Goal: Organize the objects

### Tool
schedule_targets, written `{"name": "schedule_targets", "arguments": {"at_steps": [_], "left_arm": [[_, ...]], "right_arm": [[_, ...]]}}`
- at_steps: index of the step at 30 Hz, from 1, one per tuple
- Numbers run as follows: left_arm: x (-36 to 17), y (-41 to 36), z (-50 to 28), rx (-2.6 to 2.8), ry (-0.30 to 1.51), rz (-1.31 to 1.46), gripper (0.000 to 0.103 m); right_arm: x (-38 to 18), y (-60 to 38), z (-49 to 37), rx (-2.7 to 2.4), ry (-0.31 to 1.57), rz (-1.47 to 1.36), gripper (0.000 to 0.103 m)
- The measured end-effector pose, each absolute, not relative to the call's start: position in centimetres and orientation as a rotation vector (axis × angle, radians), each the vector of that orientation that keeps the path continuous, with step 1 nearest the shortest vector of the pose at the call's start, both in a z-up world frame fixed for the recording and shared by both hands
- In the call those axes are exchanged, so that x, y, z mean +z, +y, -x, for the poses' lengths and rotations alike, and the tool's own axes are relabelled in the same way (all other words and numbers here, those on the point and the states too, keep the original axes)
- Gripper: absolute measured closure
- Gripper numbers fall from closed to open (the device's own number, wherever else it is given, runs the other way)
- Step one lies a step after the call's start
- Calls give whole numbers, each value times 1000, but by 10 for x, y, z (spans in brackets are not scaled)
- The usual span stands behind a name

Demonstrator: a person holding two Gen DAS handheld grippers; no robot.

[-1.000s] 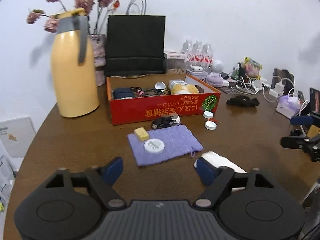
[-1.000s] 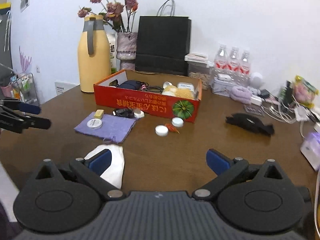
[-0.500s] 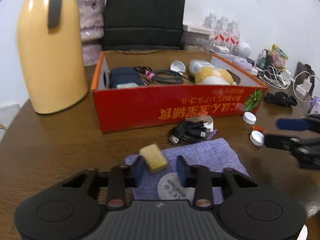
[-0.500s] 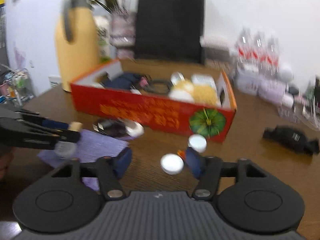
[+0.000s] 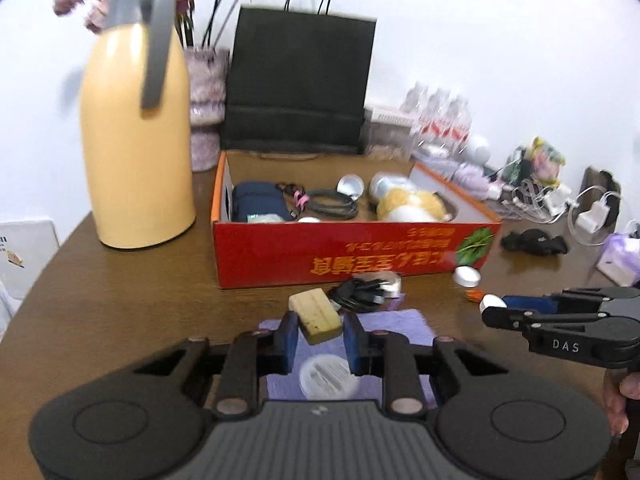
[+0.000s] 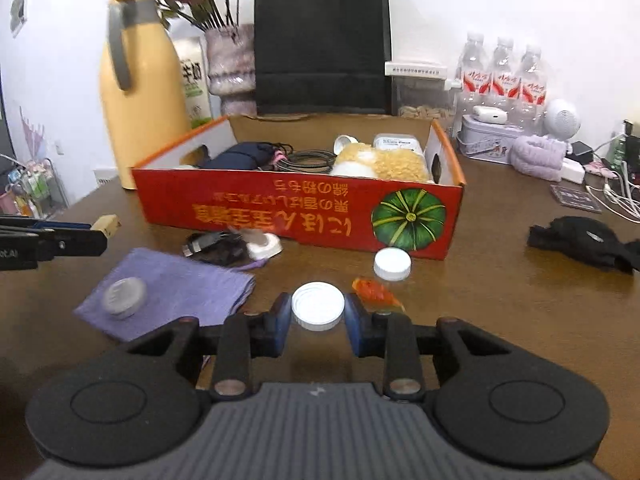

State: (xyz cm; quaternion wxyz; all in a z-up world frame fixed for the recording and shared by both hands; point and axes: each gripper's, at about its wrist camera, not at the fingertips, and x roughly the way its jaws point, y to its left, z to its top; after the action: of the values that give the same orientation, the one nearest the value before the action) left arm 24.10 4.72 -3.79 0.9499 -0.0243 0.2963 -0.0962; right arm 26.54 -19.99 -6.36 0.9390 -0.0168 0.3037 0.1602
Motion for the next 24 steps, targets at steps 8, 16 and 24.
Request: {"name": "schedule_targets", "arguments": {"at_steps": [8,16,24], "left_arm": [[-32,41,-157,-211,630,98,80],[-21,37,-125,-212,593,66,80],[-3,35,-161,-313,545,64,92]], "right_arm": [[-30,-229,-173,519,581,-119,73],[-10,-226,-121,480,525,-13,73],[6,-238,-144,434,462,-37,73]]}}
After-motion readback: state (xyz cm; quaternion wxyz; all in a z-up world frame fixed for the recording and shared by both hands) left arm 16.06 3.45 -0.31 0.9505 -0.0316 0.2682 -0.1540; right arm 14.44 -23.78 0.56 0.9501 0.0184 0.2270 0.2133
